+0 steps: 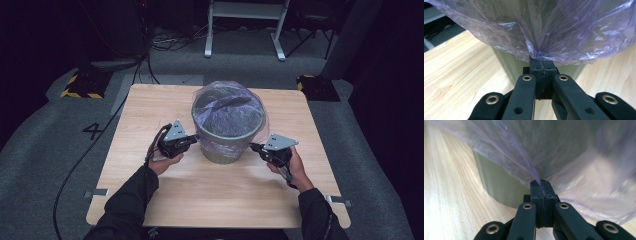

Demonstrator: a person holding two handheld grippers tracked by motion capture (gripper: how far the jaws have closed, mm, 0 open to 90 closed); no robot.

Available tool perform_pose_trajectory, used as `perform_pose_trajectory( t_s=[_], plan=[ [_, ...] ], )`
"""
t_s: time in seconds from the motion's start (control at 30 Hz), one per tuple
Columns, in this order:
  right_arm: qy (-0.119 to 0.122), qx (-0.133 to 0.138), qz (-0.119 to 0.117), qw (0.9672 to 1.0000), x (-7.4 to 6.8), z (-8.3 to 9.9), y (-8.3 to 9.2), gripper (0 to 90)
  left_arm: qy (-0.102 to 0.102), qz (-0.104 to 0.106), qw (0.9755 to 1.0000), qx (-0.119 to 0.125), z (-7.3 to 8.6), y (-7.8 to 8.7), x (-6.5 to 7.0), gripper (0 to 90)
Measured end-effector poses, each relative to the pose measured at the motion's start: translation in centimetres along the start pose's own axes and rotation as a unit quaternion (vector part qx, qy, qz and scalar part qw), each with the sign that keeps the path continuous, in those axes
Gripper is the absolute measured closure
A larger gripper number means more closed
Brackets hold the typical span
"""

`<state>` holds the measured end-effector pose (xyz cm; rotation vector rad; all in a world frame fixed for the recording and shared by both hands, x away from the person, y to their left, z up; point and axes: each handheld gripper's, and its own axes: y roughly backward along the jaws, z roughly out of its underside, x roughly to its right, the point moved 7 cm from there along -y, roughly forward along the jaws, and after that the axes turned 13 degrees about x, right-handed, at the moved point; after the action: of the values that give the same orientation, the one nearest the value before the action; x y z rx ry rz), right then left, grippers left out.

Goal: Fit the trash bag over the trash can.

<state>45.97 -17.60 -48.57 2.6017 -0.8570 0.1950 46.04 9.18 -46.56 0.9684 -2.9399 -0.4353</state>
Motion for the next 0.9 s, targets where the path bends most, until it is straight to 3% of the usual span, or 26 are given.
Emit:
perform_pose_trajectory(
  t_s=[0.07,0.17,0.27,0.3,0.37,0.47,0.53,0.57,0.6,0.63,0.77,0.83,0.9],
  plan=[
    [-0.02,-0.01,-0.002,0.9998,0.3,1.2,-0.4,90.0,0.008,-0.006,1.0,-0.002,0.3,-0.1,-0.3,89.5],
    [-0.025,-0.016,-0.002,0.9996,0.4,1.9,-0.5,90.0,0.021,-0.012,0.9997,-0.007,1.0,-0.3,-0.8,89.0],
    [-0.041,-0.021,0.0,0.9989,0.8,2.9,-0.6,88.3,0.033,-0.015,0.9993,-0.009,1.4,-0.2,-1.2,81.6],
    [-0.044,-0.02,0.0,0.9988,0.8,3.0,-0.5,83.1,0.041,-0.021,0.9989,-0.006,1.3,0.0,-1.4,75.3],
    [-0.049,-0.012,-0.004,0.9987,0.9,2.9,-0.2,70.8,0.046,-0.01,0.9989,0.004,1.1,0.5,-1.4,69.1],
    [-0.053,-0.003,-0.009,0.9985,1.1,2.5,0.6,50.2,0.04,-0.017,0.999,0.006,0.8,1.4,-1.5,53.3],
    [-0.055,0.002,-0.011,0.9984,1.3,2.1,1.4,42.5,0.034,-0.026,0.999,0.012,0.4,2.4,-1.7,44.0],
    [-0.056,0.014,-0.007,0.9983,1.5,1.3,2.5,38.0,0.037,-0.038,0.9983,0.023,0.0,3.3,-2.1,34.1],
    [-0.056,0.014,-0.007,0.9983,1.5,1.3,2.5,38.0,0.037,-0.038,0.9983,0.023,0.0,3.3,-2.1,30.8],
    [-0.055,0.029,-0.003,0.9981,1.8,0.5,3.6,34.5,0.038,-0.049,0.9973,0.04,-0.5,4.5,-2.5,28.7],
    [-0.057,0.05,0.011,0.9971,2.6,-0.7,4.9,31.8,0.049,-0.052,0.996,0.054,-1.2,5.4,-3.1,25.1],
    [-0.062,0.065,0.031,0.9954,3.7,-1.8,5.8,30.7,0.049,-0.059,0.9952,0.061,-1.7,5.7,-3.5,26.6],
    [-0.063,0.067,0.036,0.9951,4.0,-2.0,5.9,30.9,0.047,-0.06,0.9948,0.069,-2.3,5.9,-3.8,26.5]
  ],
)
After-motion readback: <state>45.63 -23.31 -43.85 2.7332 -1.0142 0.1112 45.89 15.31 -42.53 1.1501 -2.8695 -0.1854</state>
